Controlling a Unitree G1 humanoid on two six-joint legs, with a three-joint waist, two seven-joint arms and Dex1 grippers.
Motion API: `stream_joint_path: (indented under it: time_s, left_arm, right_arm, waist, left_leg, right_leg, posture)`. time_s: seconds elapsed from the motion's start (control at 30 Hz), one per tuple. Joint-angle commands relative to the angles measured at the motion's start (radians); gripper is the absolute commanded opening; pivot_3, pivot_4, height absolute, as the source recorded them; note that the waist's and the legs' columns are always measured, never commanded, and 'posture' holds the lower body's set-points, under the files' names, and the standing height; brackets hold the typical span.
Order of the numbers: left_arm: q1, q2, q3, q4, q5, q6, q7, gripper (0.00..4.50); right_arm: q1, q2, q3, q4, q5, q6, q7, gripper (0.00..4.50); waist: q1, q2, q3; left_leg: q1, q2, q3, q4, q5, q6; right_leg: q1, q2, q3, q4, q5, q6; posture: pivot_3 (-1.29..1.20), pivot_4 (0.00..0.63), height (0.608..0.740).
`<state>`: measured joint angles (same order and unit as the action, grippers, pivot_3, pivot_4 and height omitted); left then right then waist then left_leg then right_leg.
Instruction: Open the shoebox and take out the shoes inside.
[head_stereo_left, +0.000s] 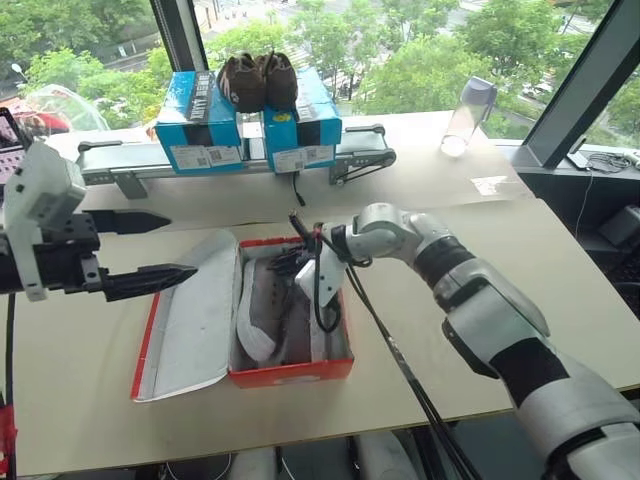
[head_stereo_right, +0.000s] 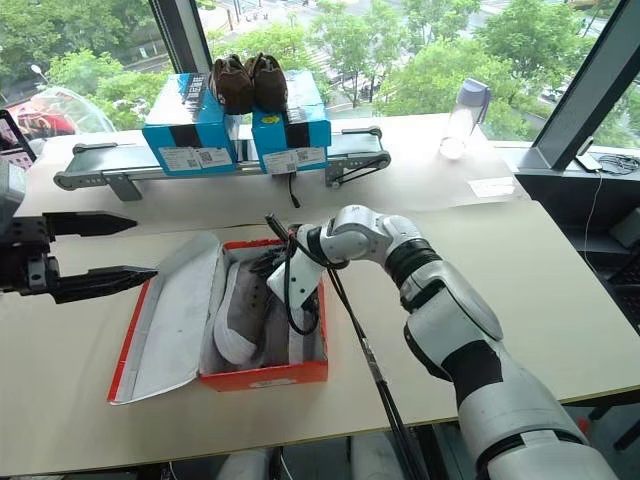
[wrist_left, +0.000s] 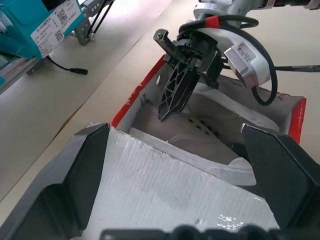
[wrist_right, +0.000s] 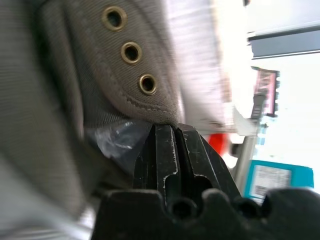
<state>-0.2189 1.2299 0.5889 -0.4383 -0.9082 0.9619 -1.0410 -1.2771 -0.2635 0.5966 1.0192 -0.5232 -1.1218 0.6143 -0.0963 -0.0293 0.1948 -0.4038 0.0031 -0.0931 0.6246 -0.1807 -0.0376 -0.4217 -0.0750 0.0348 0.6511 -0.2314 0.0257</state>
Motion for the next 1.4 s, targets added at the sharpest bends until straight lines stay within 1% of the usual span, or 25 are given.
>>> stream_joint_path:
  time_s: [0.03,0.2,0.3,0.4,0.47,0.53,0.57,0.6,0.67,0.73,0.77,0.83,0.87,0.93,1.0,1.1,1.23,1.4]
  left_arm:
    - [-0.051,0.006,-0.042,0.022,0.009,-0.045,-0.003,4.50]
    - [-0.137,-0.013,-0.137,0.059,0.018,-0.088,0.000,4.50]
    - [-0.158,-0.020,-0.172,0.080,0.034,-0.108,-0.006,4.50]
    - [-0.144,-0.024,-0.209,0.091,0.075,-0.145,-0.021,4.50]
    - [-0.162,-0.037,-0.231,0.098,0.073,-0.153,-0.025,4.50]
    - [-0.180,-0.049,-0.247,0.106,0.072,-0.157,-0.029,4.50]
    - [-0.184,-0.052,-0.259,0.112,0.080,-0.165,-0.036,4.50]
    - [-0.186,-0.055,-0.271,0.117,0.090,-0.173,-0.042,4.50]
    - [-0.192,-0.062,-0.290,0.126,0.104,-0.184,-0.050,4.50]
    - [-0.202,-0.071,-0.305,0.133,0.111,-0.192,-0.056,4.50]
    - [-0.214,-0.080,-0.320,0.140,0.116,-0.198,-0.059,4.50]
    - [-0.228,-0.094,-0.342,0.150,0.127,-0.206,-0.066,4.50]
    - [-0.235,-0.101,-0.354,0.156,0.135,-0.212,-0.071,4.50]
    - [-0.246,-0.112,-0.373,0.164,0.146,-0.220,-0.078,4.50]
    - [-0.261,-0.123,-0.388,0.177,0.156,-0.228,-0.085,4.50]
    - [-0.276,-0.137,-0.405,0.190,0.172,-0.234,-0.096,4.50]
    - [-0.276,-0.141,-0.411,0.194,0.182,-0.238,-0.105,4.50]
    - [-0.268,-0.148,-0.419,0.198,0.197,-0.241,-0.115,4.50]
  right_arm:
    - [-0.015,-0.013,-0.092,-0.104,0.145,0.051,0.039,0.03]
    - [-0.012,-0.045,-0.184,-0.232,0.319,0.201,0.136,0.03]
    - [0.026,-0.061,-0.242,-0.348,0.441,0.384,0.217,0.03]
    - [0.097,-0.093,-0.285,-0.509,0.528,0.710,0.300,0.03]
    - [0.140,-0.147,-0.325,-0.614,0.601,1.068,0.355,0.03]
    - [0.171,-0.207,-0.363,-0.722,0.676,1.361,0.397,0.03]
    - [0.163,-0.218,-0.425,-0.770,0.762,1.582,0.363,0.03]
    - [0.155,-0.226,-0.477,-0.810,0.829,1.754,0.337,0.03]
    - [0.146,-0.254,-0.543,-0.879,0.912,2.013,0.309,0.03]
    - [0.144,-0.278,-0.604,-0.934,0.974,2.225,0.277,0.03]
    - [0.132,-0.279,-0.660,-0.939,0.998,2.345,0.237,0.03]
    - [0.106,-0.271,-0.762,-0.941,1.018,2.531,0.165,0.03]
    - [0.095,-0.276,-0.791,-0.947,1.011,2.610,0.130,0.03]
    - [0.088,-0.290,-0.831,-0.949,1.009,2.714,0.075,0.03]
    - [0.103,-0.329,-0.848,-0.909,1.077,2.736,0.057,0.03]
    - [0.134,-0.386,-0.869,-0.834,1.164,2.736,-0.008,0.03]
    - [0.188,-0.457,-0.869,-0.785,1.289,2.736,-0.114,0.03]
    - [0.273,-0.556,-0.799,-0.713,1.534,2.736,-0.311,0.03]
  waist:
    - [0.000,0.000,0.000]
    - [0.003,0.000,0.000]
    - [0.005,0.000,0.000]
    - [0.009,0.000,0.000]
    - [0.016,0.000,0.000]
    - [0.027,0.000,0.000]
    - [0.035,0.000,0.000]
    - [0.037,0.000,0.000]
    - [0.041,0.001,0.000]
    - [0.041,0.001,0.000]
    - [0.040,0.001,0.000]
    - [0.040,0.001,0.000]
    - [0.040,0.001,0.000]
    - [0.043,0.001,0.000]
    - [0.046,0.001,0.000]
    - [0.049,0.000,0.000]
    - [0.050,0.000,0.000]
    - [0.048,0.000,0.000]
  left_leg:
    - [0.000,0.000,0.000,0.000,0.000,0.000]
    - [0.000,0.000,0.000,0.000,0.000,0.000]
    - [-0.001,0.000,0.000,0.000,0.000,0.000]
    - [-0.001,0.000,0.000,0.000,0.000,0.000]
    - [-0.001,0.000,0.000,0.001,0.000,0.000]
    - [-0.001,-0.001,0.000,0.002,0.000,0.000]
    - [-0.001,-0.001,0.000,0.002,0.000,0.000]
    - [-0.002,-0.001,0.000,0.002,0.000,0.000]
    - [-0.003,-0.001,0.000,0.002,0.000,0.000]
    - [-0.003,-0.001,0.000,0.002,0.000,0.000]
    - [-0.003,-0.001,0.000,0.002,0.000,0.001]
    - [-0.003,-0.001,0.000,0.002,0.000,0.001]
    - [-0.003,-0.001,0.000,0.002,0.000,0.001]
    - [-0.003,-0.001,0.001,0.002,0.000,0.001]
    - [-0.003,-0.001,0.001,0.002,0.000,0.001]
    - [-0.004,-0.002,0.001,0.002,0.000,0.001]
    - [-0.006,-0.002,0.001,0.002,-0.001,0.001]
    - [-0.006,-0.002,0.001,0.002,-0.001,0.001]
  right_leg:
    - [0.000,0.000,0.000,0.000,0.000,0.000]
    - [0.000,0.000,0.000,0.001,0.000,0.000]
    - [0.000,0.000,0.000,0.000,0.000,0.000]
    - [0.000,0.000,0.000,0.001,0.000,0.000]
    - [-0.001,0.000,0.000,0.002,0.000,0.000]
    - [-0.001,0.000,0.000,0.003,0.000,0.000]
    - [-0.002,0.000,0.000,0.004,0.000,0.000]
    - [-0.002,0.000,0.000,0.004,0.000,0.000]
    - [-0.003,-0.001,0.000,0.004,0.000,0.000]
    - [-0.003,-0.001,0.000,0.004,0.000,0.000]
    - [-0.003,-0.001,0.000,0.003,-0.001,0.000]
    - [-0.003,-0.001,0.000,0.004,-0.001,0.000]
    - [-0.003,-0.001,0.000,0.004,-0.001,0.000]
    - [-0.003,-0.001,0.000,0.004,-0.001,0.000]
    - [-0.003,-0.001,0.000,0.004,-0.001,0.000]
    - [-0.003,-0.001,0.000,0.002,-0.001,0.000]
    - [-0.003,-0.001,0.000,0.000,0.000,0.001]
    - [-0.002,-0.001,0.000,-0.002,0.000,0.001]
  posture:
    - [0.00,0.150,0.740]
    - [0.00,0.150,0.740]
    - [0.00,0.150,0.740]
    - [0.00,0.150,0.740]
    - [0.00,0.150,0.740]
    - [0.00,0.150,0.740]
    - [0.00,0.150,0.740]
    - [0.00,0.150,0.740]
    - [0.00,0.150,0.740]
    - [0.00,0.150,0.740]
    - [0.00,0.150,0.740]
    - [0.00,0.150,0.740]
    - [0.00,0.150,0.740]
    - [0.00,0.150,0.740]
    - [0.00,0.150,0.740]
    - [0.00,0.150,0.740]
    - [0.00,0.150,0.740]
    - [0.00,0.150,0.740]
